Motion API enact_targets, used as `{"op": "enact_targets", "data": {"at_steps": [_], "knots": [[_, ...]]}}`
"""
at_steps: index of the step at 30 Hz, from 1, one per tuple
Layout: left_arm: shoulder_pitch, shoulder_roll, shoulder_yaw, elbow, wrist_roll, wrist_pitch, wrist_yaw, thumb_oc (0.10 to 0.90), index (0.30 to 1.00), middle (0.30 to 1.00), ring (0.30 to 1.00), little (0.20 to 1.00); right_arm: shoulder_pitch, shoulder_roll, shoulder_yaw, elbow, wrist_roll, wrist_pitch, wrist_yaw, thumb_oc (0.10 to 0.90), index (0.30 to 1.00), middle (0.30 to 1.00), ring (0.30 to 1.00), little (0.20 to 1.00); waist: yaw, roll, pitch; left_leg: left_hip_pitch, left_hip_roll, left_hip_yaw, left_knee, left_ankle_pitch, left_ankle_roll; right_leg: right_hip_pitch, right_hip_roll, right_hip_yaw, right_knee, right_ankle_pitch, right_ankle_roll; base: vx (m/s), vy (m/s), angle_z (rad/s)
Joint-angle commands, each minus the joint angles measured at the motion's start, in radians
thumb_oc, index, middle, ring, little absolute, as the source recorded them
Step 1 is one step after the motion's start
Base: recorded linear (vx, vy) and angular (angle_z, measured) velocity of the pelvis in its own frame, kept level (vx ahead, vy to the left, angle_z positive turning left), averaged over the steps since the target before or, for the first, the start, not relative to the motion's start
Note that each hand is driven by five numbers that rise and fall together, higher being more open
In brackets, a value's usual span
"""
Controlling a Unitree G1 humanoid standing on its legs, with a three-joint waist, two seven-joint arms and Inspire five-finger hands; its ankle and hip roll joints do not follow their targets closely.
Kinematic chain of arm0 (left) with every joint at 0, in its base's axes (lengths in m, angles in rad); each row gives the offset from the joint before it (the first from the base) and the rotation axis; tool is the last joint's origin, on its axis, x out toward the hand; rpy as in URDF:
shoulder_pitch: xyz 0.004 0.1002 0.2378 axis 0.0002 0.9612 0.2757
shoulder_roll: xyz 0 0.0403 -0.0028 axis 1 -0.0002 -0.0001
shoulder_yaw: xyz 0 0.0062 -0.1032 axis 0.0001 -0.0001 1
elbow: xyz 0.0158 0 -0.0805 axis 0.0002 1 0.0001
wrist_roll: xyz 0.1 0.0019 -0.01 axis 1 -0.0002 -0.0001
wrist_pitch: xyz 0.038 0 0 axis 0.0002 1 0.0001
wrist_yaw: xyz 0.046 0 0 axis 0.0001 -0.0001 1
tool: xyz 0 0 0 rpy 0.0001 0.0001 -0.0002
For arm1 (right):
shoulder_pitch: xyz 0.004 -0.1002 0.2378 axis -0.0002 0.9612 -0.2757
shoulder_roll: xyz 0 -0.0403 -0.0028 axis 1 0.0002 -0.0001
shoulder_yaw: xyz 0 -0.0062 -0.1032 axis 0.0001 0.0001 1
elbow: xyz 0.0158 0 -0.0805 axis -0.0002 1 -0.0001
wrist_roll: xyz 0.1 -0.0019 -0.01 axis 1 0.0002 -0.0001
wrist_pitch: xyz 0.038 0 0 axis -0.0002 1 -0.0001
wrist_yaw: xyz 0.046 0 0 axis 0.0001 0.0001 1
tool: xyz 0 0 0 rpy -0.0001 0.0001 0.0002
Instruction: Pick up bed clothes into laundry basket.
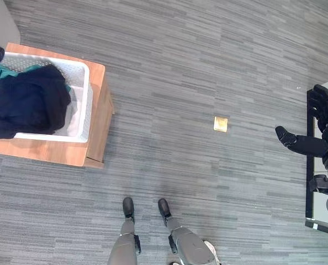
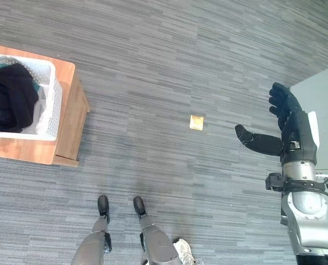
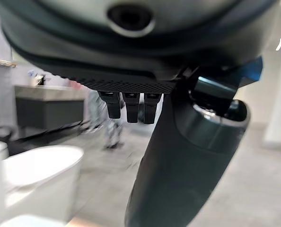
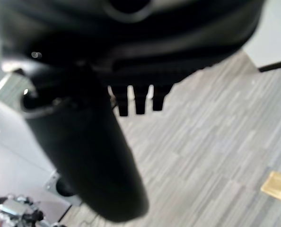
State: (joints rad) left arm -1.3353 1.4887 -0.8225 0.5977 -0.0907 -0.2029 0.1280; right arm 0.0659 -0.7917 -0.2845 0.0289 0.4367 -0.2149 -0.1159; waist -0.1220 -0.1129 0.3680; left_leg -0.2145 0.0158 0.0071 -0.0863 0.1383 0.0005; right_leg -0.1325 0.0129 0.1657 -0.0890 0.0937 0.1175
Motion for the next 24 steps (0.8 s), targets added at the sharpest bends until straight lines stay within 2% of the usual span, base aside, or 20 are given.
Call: {"op": "enact_targets", "data": {"at_steps": [1,2,3,4,6,7,8,9,10,11,12,14,15,16,18,20,21,22,23,24], "knots": [[0.040,-0.002,0.290,-0.018,-0.256,-0.106,0.174,0.800,0.900,0.900,0.900,0.900,0.028,-0.048,-0.160,-0.060,-0.020,-0.053,-0.044,0.800,0.900,0.900,0.900,0.900,0.009,0.045,-0.139,0.074,-0.025,-0.067,-0.001,-0.133,-0.040,-0.033,-0.042,0.005,0.016,-0.055,0.073,0.03,-0.044,0.27],[0.146,-0.031,0.405,-0.043,-0.314,-0.119,0.177,0.800,0.900,0.900,0.900,0.900,0.032,-0.035,-0.163,-0.068,-0.030,-0.046,-0.049,0.800,0.900,0.900,0.900,0.900,0.023,0.047,-0.141,0.085,-0.025,-0.077,-0.001,-0.133,-0.040,-0.033,-0.045,0.000,0.065,-0.074,0.071,0.01,-0.059,0.27],[0.331,-0.103,0.613,-0.149,-0.399,-0.176,0.196,0.800,0.900,0.900,0.900,0.900,0.043,-0.013,-0.178,-0.101,-0.050,-0.045,-0.050,0.800,0.900,0.900,0.900,0.900,0.039,0.058,-0.140,0.099,-0.025,-0.100,-0.001,-0.134,-0.041,-0.039,-0.044,0.011,0.130,-0.102,0.065,0.02,-0.070,0.30],[0.443,-0.150,0.708,-0.180,-0.398,-0.163,0.190,0.800,0.900,0.900,0.900,0.900,0.046,-0.020,-0.181,-0.110,-0.066,-0.032,-0.055,0.800,0.900,0.900,0.900,0.900,0.028,0.081,-0.145,0.105,-0.026,-0.122,-0.001,-0.133,-0.041,-0.041,-0.038,0.043,0.163,-0.121,0.063,0.00,-0.059,0.31],[0.573,-0.269,0.809,-0.279,-0.439,-0.207,0.188,0.800,0.900,0.900,0.900,0.900,0.057,-0.001,-0.203,-0.136,-0.091,-0.027,-0.062,0.800,0.900,0.900,0.900,0.900,-0.003,0.109,-0.149,0.104,-0.029,-0.197,-0.001,-0.120,-0.041,-0.036,0.004,0.191,0.232,-0.167,0.050,-0.02,-0.093,0.59],[0.721,-0.379,0.916,-0.356,-0.465,-0.227,0.170,0.800,0.900,0.900,0.900,0.900,0.068,0.020,-0.215,-0.176,-0.101,-0.035,-0.058,0.800,0.900,0.900,0.900,0.900,-0.017,0.128,-0.156,0.109,-0.034,-0.252,-0.001,-0.110,-0.045,-0.029,0.025,0.274,0.282,-0.200,0.045,-0.03,-0.162,1.10],[0.790,-0.440,0.961,-0.394,-0.467,-0.224,0.153,0.800,0.900,0.900,0.900,0.900,0.060,0.028,-0.216,-0.189,-0.109,-0.037,-0.060,0.800,0.900,0.900,0.900,0.900,-0.019,0.137,-0.164,0.110,-0.035,-0.278,-0.001,-0.103,-0.053,-0.023,0.024,0.304,0.288,-0.202,0.042,-0.03,-0.240,1.57],[0.887,-0.551,1.014,-0.428,-0.502,-0.241,0.138,0.800,0.900,0.900,0.900,0.900,0.041,0.062,-0.205,-0.217,-0.103,-0.055,-0.061,0.800,0.900,0.900,0.900,0.900,-0.015,0.145,-0.171,0.110,-0.040,-0.326,-0.001,-0.090,-0.067,-0.004,0.036,0.367,0.300,-0.214,0.042,-0.11,-0.384,1.42],[1.047,-0.749,1.053,-0.513,-0.511,-0.233,0.097,0.800,0.900,0.900,0.900,0.900,0.012,0.136,-0.177,-0.262,-0.097,-0.081,-0.044,0.800,0.900,0.900,0.900,0.900,0.011,0.142,-0.180,0.102,-0.050,-0.379,0.003,-0.072,-0.081,0.027,0.056,0.397,0.284,-0.243,0.024,-0.13,-0.340,1.38],[1.062,-0.756,1.063,-0.524,-0.510,-0.230,0.095,0.800,0.900,0.900,0.900,0.900,0.015,0.134,-0.174,-0.266,-0.098,-0.080,-0.042,0.800,0.900,0.900,0.900,0.900,0.004,0.147,-0.182,0.100,-0.047,-0.383,0.000,-0.065,-0.084,0.026,0.058,0.395,0.283,-0.237,0.025,-0.18,-0.330,1.24],[1.121,-0.819,1.071,-0.548,-0.498,-0.209,0.067,0.800,0.900,0.900,0.900,0.900,-0.011,0.147,-0.150,-0.273,-0.098,-0.081,-0.039,0.800,0.900,0.900,0.900,0.900,0.019,0.141,-0.191,0.095,-0.045,-0.392,0.004,-0.060,-0.093,0.050,0.049,0.361,0.253,-0.251,0.004,-0.17,-0.244,1.91],[1.278,-0.989,1.109,-0.578,-0.544,-0.199,0.033,0.800,0.900,0.900,0.900,0.900,-0.077,0.238,-0.059,-0.310,-0.050,-0.097,-0.008,0.800,0.900,0.900,0.900,0.900,0.069,0.134,-0.192,0.071,-0.040,-0.425,0.011,-0.030,-0.108,0.090,0.042,0.311,0.221,-0.272,-0.029,-0.31,-0.461,1.41],[1.405,-1.118,1.106,-0.596,-0.617,-0.172,-0.010,0.800,0.900,0.900,0.900,0.900,-0.117,0.282,0.036,-0.347,-0.004,-0.095,0.054,0.800,0.900,0.900,0.900,0.900,0.104,0.129,-0.187,0.020,-0.024,-0.437,0.013,0.007,-0.127,0.126,0.063,0.277,0.180,-0.271,-0.063,-0.33,-0.403,0.78],[1.409,-1.119,1.111,-0.596,-0.622,-0.173,-0.015,0.800,0.900,0.900,0.900,0.900,-0.118,0.281,0.039,-0.346,-0.002,-0.095,0.057,0.800,0.900,0.900,0.900,0.900,0.098,0.133,-0.188,0.017,-0.020,-0.441,0.010,0.013,-0.130,0.124,0.066,0.275,0.176,-0.263,-0.062,-0.35,-0.381,1.29],[1.474,-1.172,1.084,-0.593,-0.627,-0.145,-0.053,0.800,0.900,0.900,0.900,0.900,-0.143,0.280,0.101,-0.339,0.013,-0.082,0.089,0.800,0.900,0.900,0.900,0.900,0.120,0.123,-0.168,-0.032,-0.034,-0.422,0.022,0.000,-0.123,0.148,0.071,0.237,0.163,-0.268,-0.088,-0.31,-0.258,1.49],[1.514,-1.218,1.086,-0.544,-0.672,-0.127,-0.090,0.800,0.900,0.900,0.900,0.900,-0.169,0.283,0.188,-0.332,0.015,-0.052,0.130,0.800,0.900,0.900,0.900,0.900,0.140,0.106,-0.143,-0.051,-0.040,-0.324,0.134,-0.059,-0.093,0.125,0.068,0.184,0.186,-0.263,-0.097,-0.56,-0.294,1.66],[1.527,-1.258,1.074,-0.520,-0.725,-0.123,-0.096,0.800,0.900,0.900,0.900,0.900,-0.171,0.306,0.266,-0.318,0.036,-0.032,0.159,0.800,0.900,0.900,0.900,0.900,0.169,0.073,-0.137,-0.029,-0.040,-0.234,0.287,-0.119,-0.074,0.107,0.021,0.080,0.157,-0.231,-0.095,-0.49,-0.244,1.89],[1.527,-1.257,1.075,-0.520,-0.726,-0.123,-0.098,0.800,0.900,0.900,0.900,0.900,-0.172,0.307,0.267,-0.317,0.036,-0.033,0.160,0.800,0.900,0.900,0.900,0.900,0.165,0.074,-0.138,-0.034,-0.041,-0.238,0.291,-0.118,-0.074,0.107,0.022,0.077,0.154,-0.228,-0.094,-0.42,-0.262,2.83],[1.513,-1.274,1.070,-0.486,-0.785,-0.123,-0.111,0.800,0.900,0.900,0.900,0.900,-0.170,0.327,0.295,-0.308,0.039,-0.027,0.161,0.800,0.900,0.900,0.900,0.900,0.174,0.060,-0.143,-0.017,-0.027,-0.198,0.322,-0.146,-0.069,0.109,-0.004,0.015,0.132,-0.219,-0.092,-0.34,-0.228,2.46],[1.512,-1.283,1.010,-0.503,-0.780,-0.114,-0.104,0.800,0.900,0.900,0.900,0.900,-0.143,0.356,0.339,-0.279,0.035,-0.023,0.151,0.800,0.900,0.900,0.900,0.900,0.180,0.045,-0.158,0.040,0.054,-0.064,0.375,-0.162,-0.060,0.112,-0.046,-0.135,0.096,-0.203,-0.085,-0.46,-0.283,2.33]]}}
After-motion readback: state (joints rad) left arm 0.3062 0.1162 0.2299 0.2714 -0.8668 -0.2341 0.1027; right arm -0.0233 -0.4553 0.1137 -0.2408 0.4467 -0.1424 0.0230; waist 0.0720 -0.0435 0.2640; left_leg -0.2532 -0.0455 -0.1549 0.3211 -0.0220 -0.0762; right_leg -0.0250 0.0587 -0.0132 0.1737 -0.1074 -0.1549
